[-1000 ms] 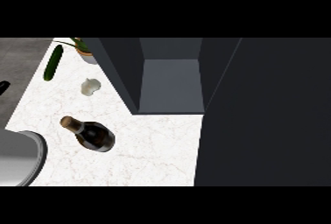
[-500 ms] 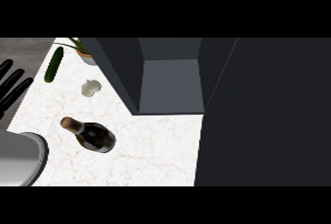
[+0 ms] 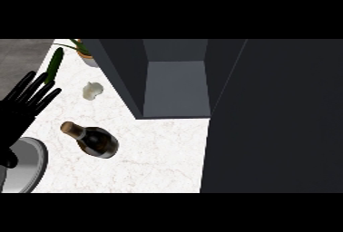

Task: Pick up the wine, place it into the cabinet and close the cabinet

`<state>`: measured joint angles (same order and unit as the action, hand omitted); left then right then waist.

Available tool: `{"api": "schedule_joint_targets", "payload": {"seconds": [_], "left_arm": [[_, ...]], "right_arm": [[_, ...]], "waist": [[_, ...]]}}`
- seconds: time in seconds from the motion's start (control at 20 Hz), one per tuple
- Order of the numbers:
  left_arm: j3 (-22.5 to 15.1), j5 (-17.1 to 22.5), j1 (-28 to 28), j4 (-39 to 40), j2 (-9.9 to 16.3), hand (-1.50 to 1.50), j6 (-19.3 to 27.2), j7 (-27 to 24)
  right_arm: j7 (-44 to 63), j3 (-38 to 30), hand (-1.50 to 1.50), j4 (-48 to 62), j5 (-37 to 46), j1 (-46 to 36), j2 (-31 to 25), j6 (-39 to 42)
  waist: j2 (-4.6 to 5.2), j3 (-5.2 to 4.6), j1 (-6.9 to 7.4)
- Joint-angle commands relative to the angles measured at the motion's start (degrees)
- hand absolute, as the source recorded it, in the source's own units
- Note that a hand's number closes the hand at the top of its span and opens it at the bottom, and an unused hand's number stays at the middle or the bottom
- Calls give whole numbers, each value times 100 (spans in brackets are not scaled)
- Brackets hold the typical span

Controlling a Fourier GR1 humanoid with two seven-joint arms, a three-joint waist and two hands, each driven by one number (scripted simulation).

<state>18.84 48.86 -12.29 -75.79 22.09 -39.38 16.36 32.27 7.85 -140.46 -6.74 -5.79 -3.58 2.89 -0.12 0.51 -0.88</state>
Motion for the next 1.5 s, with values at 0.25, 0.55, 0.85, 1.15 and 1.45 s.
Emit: {"api": "schedule_joint_targets", "payload": {"seconds": [0.25, 0.55, 0.85, 1.15, 1.45], "left_arm": [[-15, -1523, -676, 2401, -192, -150, -933, -1366], [-50, -2796, -828, 3618, -323, -150, -1106, -2930], [-232, -3227, -1115, 4294, -271, -150, -1272, -3564], [-546, -3942, -777, 4828, -366, -150, -1392, -4640], [-527, -3942, -1104, 5416, -464, -150, -1379, -4756]], "right_arm": [[554, -386, -150, -577, -568, -142, -161, 24], [186, 87, -150, -496, -94, 159, 91, 70], [230, -224, -150, -506, -217, 48, -8, 147], [197, 243, -150, -442, 81, 111, 193, 92], [212, -96, -150, -437, -174, 39, 58, 114]], "waist": [[35, -60, -23], [53, -67, -76], [26, -58, 8], [43, -70, -36], [54, -71, -80]]}}
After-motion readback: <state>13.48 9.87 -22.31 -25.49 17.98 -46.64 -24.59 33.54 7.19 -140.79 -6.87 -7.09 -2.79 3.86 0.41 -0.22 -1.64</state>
